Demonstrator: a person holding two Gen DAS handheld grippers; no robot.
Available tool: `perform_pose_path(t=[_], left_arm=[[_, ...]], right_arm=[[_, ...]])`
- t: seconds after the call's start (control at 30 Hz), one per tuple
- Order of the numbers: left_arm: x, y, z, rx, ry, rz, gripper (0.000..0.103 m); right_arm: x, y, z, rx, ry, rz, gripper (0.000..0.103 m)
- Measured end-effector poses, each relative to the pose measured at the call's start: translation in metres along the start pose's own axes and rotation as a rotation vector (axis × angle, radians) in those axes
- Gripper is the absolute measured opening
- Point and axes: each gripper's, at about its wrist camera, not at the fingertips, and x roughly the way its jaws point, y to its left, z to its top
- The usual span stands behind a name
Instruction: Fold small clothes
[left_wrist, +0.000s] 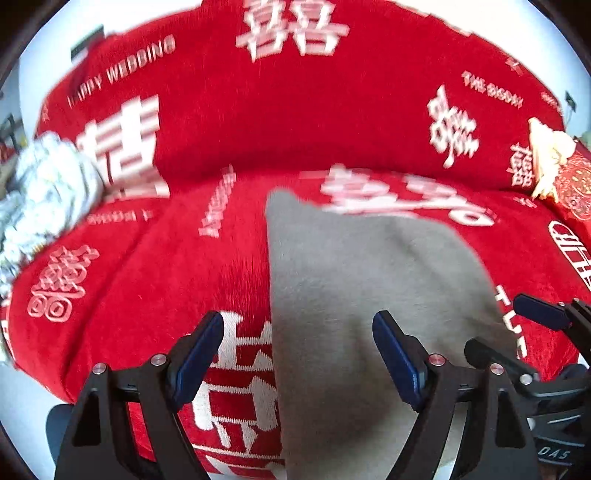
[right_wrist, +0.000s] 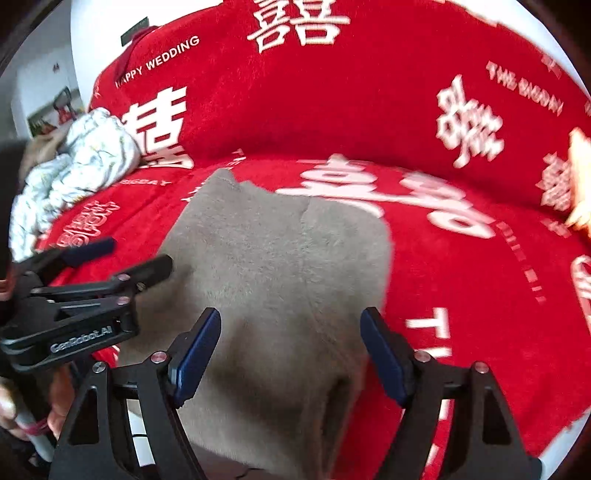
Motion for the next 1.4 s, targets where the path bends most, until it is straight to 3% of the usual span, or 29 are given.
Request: perform_pose_path(t=[0.2,0.33,0.4,0.53,0.83,1.4], left_arm=[[-0.017,-0.018,-0.018,0.073,-0.024,0.084,0.084],[-0.037,-0.020,-0.026,0.065,-0.080,0.099,0.084],[-0.052,-0.019,-0.028,0.047,-0.119,0.096,0.084],[-0.067,-0.017,-0.029,0.035,-0.122,0.033,0.084],[-0.073,-0.017,-0.033,0.035,-0.122,0.072,0.084],[-0.078,-0.019,-0.035,0.078,-0.108,0.028,0.084]], right_arm=[[-0.028,0.006,-0.024,0.075,0.007,-0.058,0.082],[-0.036,0.015,-0.037,0.043,-0.006,-0.092,0.082],[-0.040,0.017,-0.040,0.042,-0.013,-0.097,0.082],[-0.052,0.023,-0.042,0.028,-0.044,-0.098,0.082],[-0.054,0.032,-0.044,-0.005,-0.047,-0.098,0.082],[-0.052,0.039,-0.045,-0.015,-0.036,-0.087,0.082]])
